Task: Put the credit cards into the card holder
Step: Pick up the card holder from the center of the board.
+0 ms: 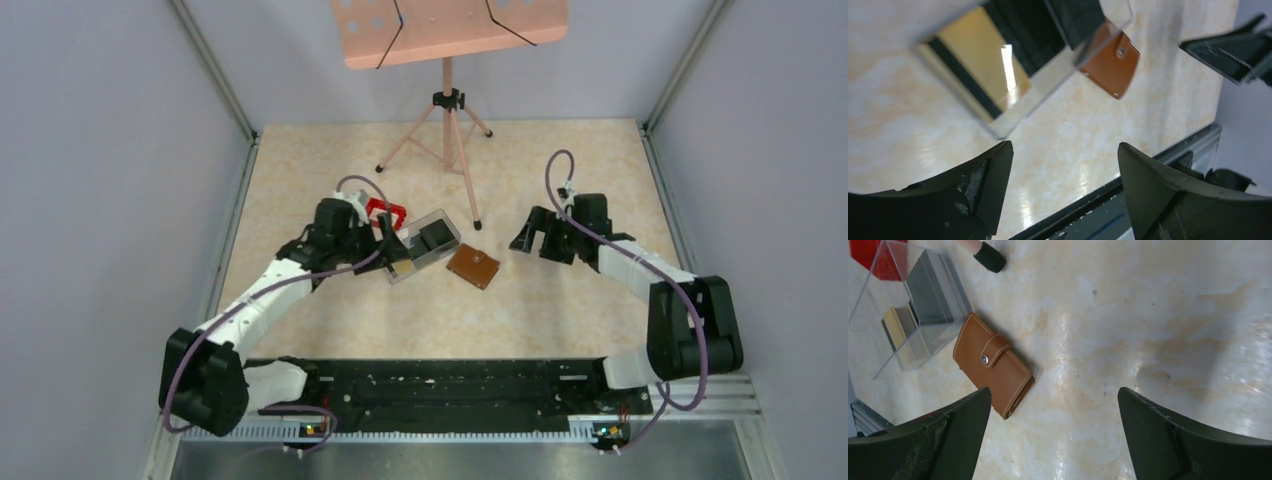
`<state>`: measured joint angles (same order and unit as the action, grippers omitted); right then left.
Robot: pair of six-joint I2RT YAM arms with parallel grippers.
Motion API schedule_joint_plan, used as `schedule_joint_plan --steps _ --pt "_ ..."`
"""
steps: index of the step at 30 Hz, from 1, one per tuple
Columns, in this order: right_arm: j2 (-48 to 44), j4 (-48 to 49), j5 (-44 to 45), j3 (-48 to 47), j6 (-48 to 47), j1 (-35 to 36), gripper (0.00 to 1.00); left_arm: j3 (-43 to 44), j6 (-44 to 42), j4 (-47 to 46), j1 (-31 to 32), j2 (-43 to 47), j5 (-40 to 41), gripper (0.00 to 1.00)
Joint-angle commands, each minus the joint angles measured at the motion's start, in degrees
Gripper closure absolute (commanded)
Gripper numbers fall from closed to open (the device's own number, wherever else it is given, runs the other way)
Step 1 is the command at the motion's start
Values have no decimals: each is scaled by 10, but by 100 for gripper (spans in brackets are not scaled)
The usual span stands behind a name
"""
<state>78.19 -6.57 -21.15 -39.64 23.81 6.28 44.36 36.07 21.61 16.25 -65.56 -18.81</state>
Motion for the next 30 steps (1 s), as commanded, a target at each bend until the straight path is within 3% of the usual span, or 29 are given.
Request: schedule_joint_plan --steps 1,6,13,22,30 --pt "74 6 -79 -54 -21 32 5 51 68 -84 115 -79 -28 22" --pt "151 17 -136 -92 -27 45 12 103 86 -114 205 -214 -34 24" --pt "237 37 -206 -128 -27 62 23 181 93 -75 226 -356 -16 32" --pt "288 70 -308 -107 -3 65 42 261 89 -32 225 -445 4 33" --pt "293 200 -398 -47 104 66 54 250 89 -62 225 -442 -15 36"
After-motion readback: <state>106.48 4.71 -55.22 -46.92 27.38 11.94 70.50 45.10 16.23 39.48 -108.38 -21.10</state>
